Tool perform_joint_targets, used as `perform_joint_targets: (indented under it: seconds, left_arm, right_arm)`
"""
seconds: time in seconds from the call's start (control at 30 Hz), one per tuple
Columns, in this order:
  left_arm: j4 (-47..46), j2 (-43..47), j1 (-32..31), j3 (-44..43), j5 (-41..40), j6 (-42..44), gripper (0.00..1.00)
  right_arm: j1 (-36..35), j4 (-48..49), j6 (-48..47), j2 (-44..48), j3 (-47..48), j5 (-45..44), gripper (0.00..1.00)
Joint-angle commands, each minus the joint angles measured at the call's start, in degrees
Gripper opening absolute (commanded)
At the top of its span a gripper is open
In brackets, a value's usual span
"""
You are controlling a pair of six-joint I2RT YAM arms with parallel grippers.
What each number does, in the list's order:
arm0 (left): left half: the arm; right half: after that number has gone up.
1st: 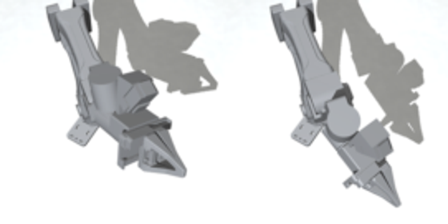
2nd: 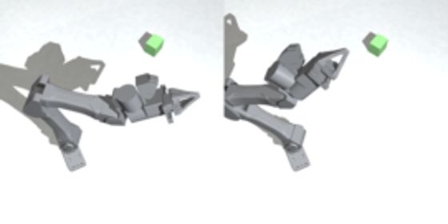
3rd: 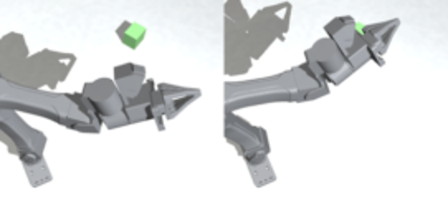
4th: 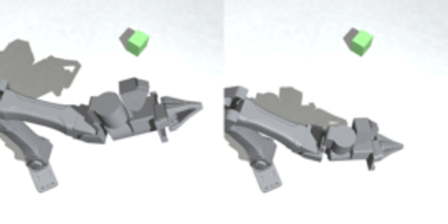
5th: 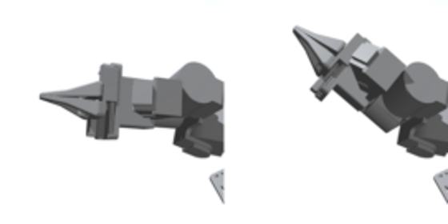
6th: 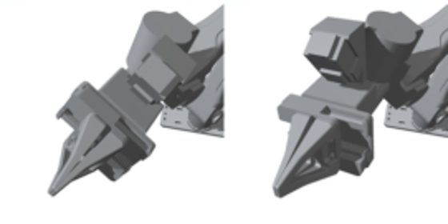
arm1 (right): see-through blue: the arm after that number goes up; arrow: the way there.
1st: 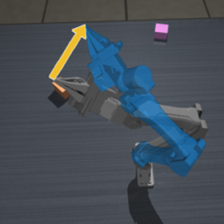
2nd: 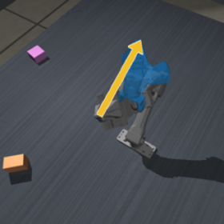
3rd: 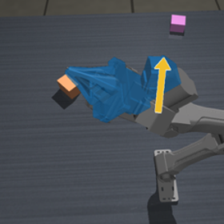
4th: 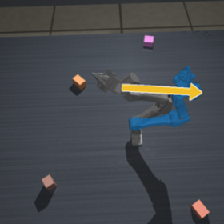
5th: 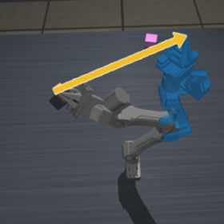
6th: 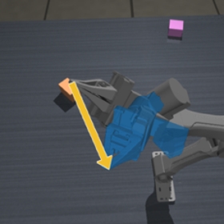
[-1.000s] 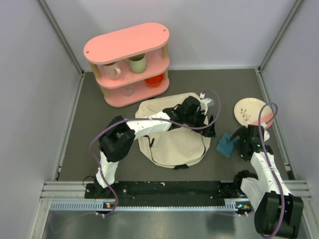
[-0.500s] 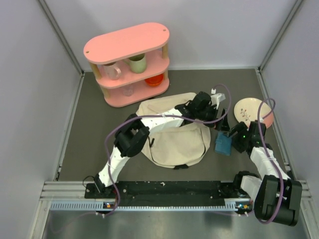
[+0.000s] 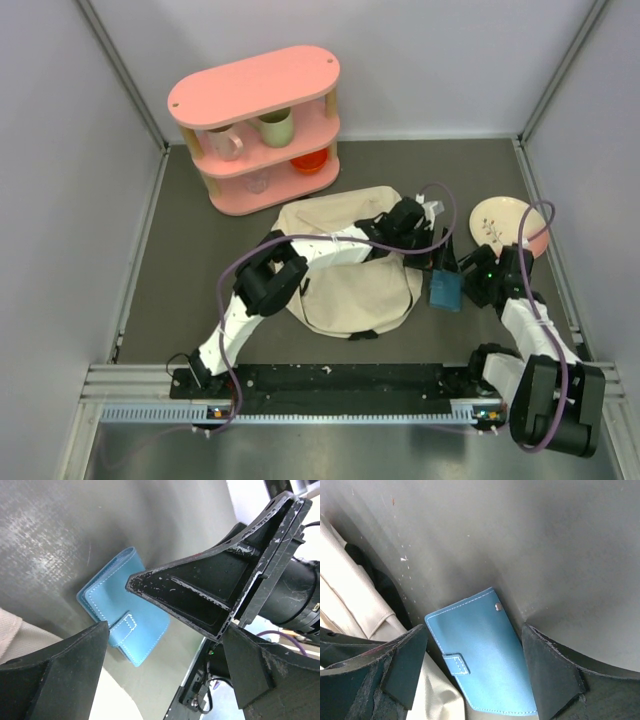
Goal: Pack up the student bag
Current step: Pick up the personal item from the center of the board.
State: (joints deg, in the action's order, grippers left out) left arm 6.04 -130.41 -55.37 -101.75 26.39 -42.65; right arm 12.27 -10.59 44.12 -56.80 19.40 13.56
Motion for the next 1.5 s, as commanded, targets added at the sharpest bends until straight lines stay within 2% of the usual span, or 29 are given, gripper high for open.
perform_joint_targets:
  seconds: [0.0,0.03,0.1,0.23,0.37,0.5,0.67,0.73,0.8,1.07,1.27,1.47]
  left_arm:
    - [-12.9,1.3,2.2,10.8,1.5,-12.7,0.98]
    - [-24.2,1.4,2.6,13.1,3.7,-15.4,0.97]
    - [-29.1,1.4,3.3,16.0,7.4,-17.8,0.96]
    - [-27.1,4.7,3.1,18.1,6.7,-13.1,0.96]
    - [-21.0,11.1,2.6,21.9,0.6,-7.5,0.97]
    - [-17.9,12.8,2.3,23.4,-4.2,-3.2,0.97]
    - [-15.3,9.9,0.4,19.2,-4.1,-0.3,0.96]
    - [-8.8,8.5,-1.3,15.9,-5.6,2.5,0.96]
    - [-6.3,6.8,-2.4,12.9,-6.6,4.1,0.95]
    - [1.9,3.7,-4.2,11.1,-9.0,9.1,0.93]
    - [2.7,1.7,-5.0,10.9,-11.6,10.2,0.93]
    - [2.0,-2.5,-5.7,5.0,-6.9,9.7,0.88]
  right_arm:
    - [0.6,-7.6,1.2,1.9,-3.1,-2.4,0.77]
    - [0.6,-7.8,1.2,2.3,-3.1,-2.6,0.77]
    - [0.6,-8.7,0.8,2.7,-2.9,-2.4,0.77]
    - [0.6,-9.2,0.2,2.6,-1.5,-3.1,0.78]
    - [0.6,-9.6,-0.9,1.6,0.7,-3.8,0.79]
    - [0.6,-9.9,-2.2,0.6,2.9,-4.9,0.80]
    - [0.6,-10.2,-3.9,-0.2,5.5,-3.3,0.76]
    - [0.6,-10.1,-5.4,-0.5,5.9,-2.6,0.76]
    - [0.6,-10.2,-6.4,-1.2,6.3,-1.3,0.74]
    - [0.6,-9.8,-9.5,-5.6,8.2,2.0,0.74]
    - [0.6,-8.7,-9.6,-7.2,9.3,4.9,0.73]
    - [0.6,-7.7,-10.5,-7.4,8.1,9.4,0.70]
